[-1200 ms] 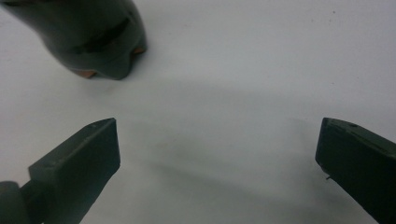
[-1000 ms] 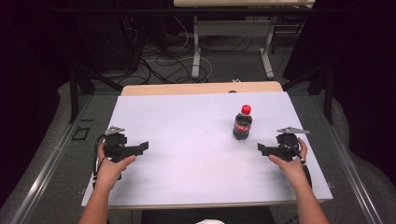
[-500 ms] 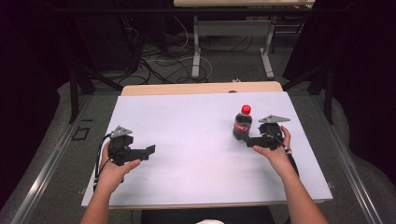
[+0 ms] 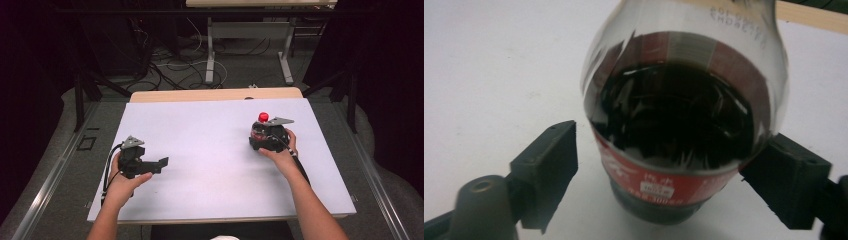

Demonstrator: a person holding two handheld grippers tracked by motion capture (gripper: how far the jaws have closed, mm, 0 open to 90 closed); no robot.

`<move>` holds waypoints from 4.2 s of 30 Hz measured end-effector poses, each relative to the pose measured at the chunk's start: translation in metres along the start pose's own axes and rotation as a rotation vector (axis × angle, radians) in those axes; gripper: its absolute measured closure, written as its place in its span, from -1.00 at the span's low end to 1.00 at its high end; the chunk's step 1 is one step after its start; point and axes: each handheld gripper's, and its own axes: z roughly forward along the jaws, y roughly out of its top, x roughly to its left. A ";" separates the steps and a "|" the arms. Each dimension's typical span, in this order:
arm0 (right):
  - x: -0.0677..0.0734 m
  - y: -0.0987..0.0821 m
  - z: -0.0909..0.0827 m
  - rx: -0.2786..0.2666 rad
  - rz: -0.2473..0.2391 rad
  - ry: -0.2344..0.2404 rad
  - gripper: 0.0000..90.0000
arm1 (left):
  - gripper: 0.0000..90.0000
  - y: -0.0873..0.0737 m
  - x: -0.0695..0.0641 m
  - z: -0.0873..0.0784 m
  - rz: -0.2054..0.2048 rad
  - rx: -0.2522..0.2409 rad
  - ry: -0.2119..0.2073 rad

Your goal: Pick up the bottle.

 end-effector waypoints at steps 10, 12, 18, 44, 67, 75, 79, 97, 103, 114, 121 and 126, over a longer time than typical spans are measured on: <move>-0.002 0.004 -0.002 -0.011 -0.001 -0.013 -0.36 | -0.98 -0.001 0.000 0.002 0.009 0.009 0.008; -0.001 0.004 -0.005 -0.006 -0.003 -0.011 -0.35 | -0.97 -0.001 0.000 0.003 0.013 0.011 0.013; 0.014 0.003 -0.016 0.002 -0.049 0.014 -0.35 | -0.92 -0.001 -0.003 0.003 0.046 0.007 0.013; 0.114 0.004 -0.071 0.026 -0.305 0.349 -0.34 | -0.75 0.027 -0.054 -0.008 0.166 -0.044 -0.140; 0.133 -0.011 -0.075 0.033 -0.376 0.463 -0.34 | -0.30 0.064 -0.118 -0.023 0.363 -0.036 -0.380; 0.134 -0.012 -0.076 0.030 -0.391 0.506 -0.34 | -0.20 0.073 -0.130 -0.016 0.415 -0.007 -0.438; 0.136 -0.012 -0.077 0.034 -0.409 0.521 -0.34 | -0.08 0.077 -0.135 -0.013 0.442 0.023 -0.483; 0.142 -0.013 -0.077 0.065 -0.447 0.563 -0.34 | 0.21 0.078 -0.151 0.005 0.526 0.103 -0.569; 0.142 -0.014 -0.077 0.062 -0.435 0.570 -0.33 | 0.29 0.077 -0.154 0.005 0.552 0.104 -0.549; 0.137 -0.013 -0.075 0.028 -0.377 0.590 -0.34 | 0.37 0.077 -0.149 -0.001 0.490 0.030 -0.511; 0.136 -0.013 -0.075 0.022 -0.372 0.588 -0.34 | 0.37 0.076 -0.147 0.000 0.471 0.025 -0.510; 0.137 -0.015 -0.075 -0.001 -0.353 0.567 -0.33 | 0.37 0.074 -0.147 -0.001 0.451 0.001 -0.484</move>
